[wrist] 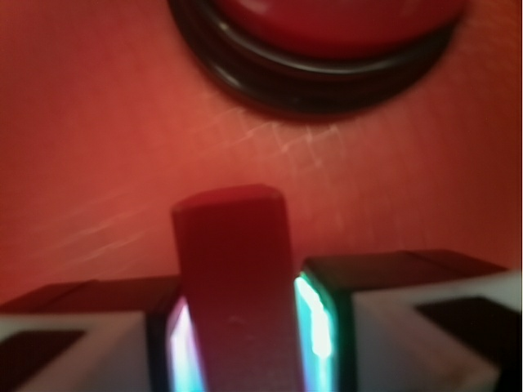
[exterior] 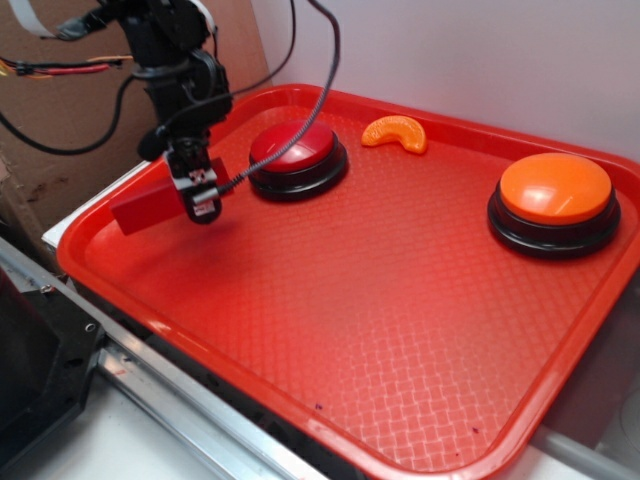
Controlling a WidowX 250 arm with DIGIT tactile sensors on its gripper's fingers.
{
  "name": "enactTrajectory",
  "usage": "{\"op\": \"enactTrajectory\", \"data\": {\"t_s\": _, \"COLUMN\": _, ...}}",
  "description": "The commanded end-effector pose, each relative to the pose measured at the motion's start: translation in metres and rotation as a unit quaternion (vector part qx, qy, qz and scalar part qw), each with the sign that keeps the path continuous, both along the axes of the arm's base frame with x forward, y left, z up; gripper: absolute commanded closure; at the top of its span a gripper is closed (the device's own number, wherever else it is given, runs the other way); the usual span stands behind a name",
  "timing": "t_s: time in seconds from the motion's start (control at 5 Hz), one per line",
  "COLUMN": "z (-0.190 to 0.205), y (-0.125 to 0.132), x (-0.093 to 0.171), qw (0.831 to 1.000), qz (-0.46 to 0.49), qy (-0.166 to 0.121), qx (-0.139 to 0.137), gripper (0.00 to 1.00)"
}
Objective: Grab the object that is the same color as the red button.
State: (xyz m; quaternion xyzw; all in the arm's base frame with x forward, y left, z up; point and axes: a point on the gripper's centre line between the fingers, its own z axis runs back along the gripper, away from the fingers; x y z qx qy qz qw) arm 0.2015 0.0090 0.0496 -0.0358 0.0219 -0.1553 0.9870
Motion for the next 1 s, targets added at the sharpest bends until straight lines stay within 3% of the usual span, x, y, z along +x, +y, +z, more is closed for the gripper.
{"op": "enactTrajectory", "data": {"t_s": 0.0, "z": 0.071, "y": -0.073, "x": -0.001, "qw": 0.998, "qz": 0.01, "qy": -0.032, "qx": -0.045, "gripper": 1.0}}
{"op": "enactTrajectory", "data": {"t_s": 0.2, "z": 0.093, "y": -0.097, "x": -0.005, "qw": 0.997, "qz": 0.01, "qy": -0.052, "qx": -0.05, "gripper": 1.0}}
{"op": "enactTrajectory", "data": {"t_s": 0.4, "z": 0.112, "y": -0.114, "x": -0.017, "qw": 0.995, "qz": 0.027, "qy": -0.084, "qx": -0.035, "gripper": 1.0}}
{"op": "enactTrajectory", "data": {"t_s": 0.6, "z": 0.117, "y": -0.121, "x": -0.024, "qw": 0.994, "qz": 0.052, "qy": -0.094, "qx": -0.013, "gripper": 1.0}}
{"op": "enactTrajectory", "data": {"t_s": 0.8, "z": 0.109, "y": -0.109, "x": -0.022, "qw": 0.993, "qz": 0.079, "qy": -0.079, "qx": -0.023, "gripper": 1.0}}
